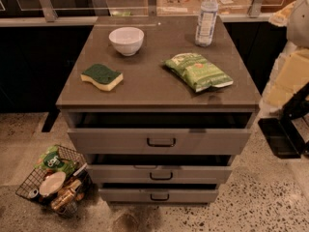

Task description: Place blue plastic bottle into white bowl

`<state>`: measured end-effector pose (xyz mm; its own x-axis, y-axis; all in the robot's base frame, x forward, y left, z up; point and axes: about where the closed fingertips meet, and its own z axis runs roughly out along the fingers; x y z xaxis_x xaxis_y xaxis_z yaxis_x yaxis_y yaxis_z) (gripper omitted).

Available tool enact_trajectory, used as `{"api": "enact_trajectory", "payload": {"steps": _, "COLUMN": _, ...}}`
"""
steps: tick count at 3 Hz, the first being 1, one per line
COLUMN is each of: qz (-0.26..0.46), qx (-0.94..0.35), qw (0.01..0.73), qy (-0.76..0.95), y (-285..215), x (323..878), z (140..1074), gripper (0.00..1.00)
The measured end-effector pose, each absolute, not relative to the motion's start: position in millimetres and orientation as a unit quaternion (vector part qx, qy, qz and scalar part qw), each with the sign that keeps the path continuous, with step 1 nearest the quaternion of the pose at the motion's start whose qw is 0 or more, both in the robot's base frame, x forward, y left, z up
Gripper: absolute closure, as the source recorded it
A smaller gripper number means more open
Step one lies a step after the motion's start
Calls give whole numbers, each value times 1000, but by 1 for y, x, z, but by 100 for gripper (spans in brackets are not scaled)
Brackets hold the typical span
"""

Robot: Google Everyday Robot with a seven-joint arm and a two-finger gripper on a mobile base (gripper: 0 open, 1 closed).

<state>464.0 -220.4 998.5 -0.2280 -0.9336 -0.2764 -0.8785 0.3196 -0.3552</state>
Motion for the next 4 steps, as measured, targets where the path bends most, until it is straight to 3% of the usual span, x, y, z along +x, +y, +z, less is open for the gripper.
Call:
{"api": "enact_trajectory", "payload": {"steps": 1, "qz": -49, "qx": -508, "qw": 335, "qy": 792, "y": -246, "x": 533, "z": 999, "gripper": 0}}
{"api": "enact_trajectory", "payload": {"steps": 4, "qz": 48, "qx": -359, "qw": 555, "qy": 748, "y": -257, "x": 657, "z": 1007, "gripper": 0}}
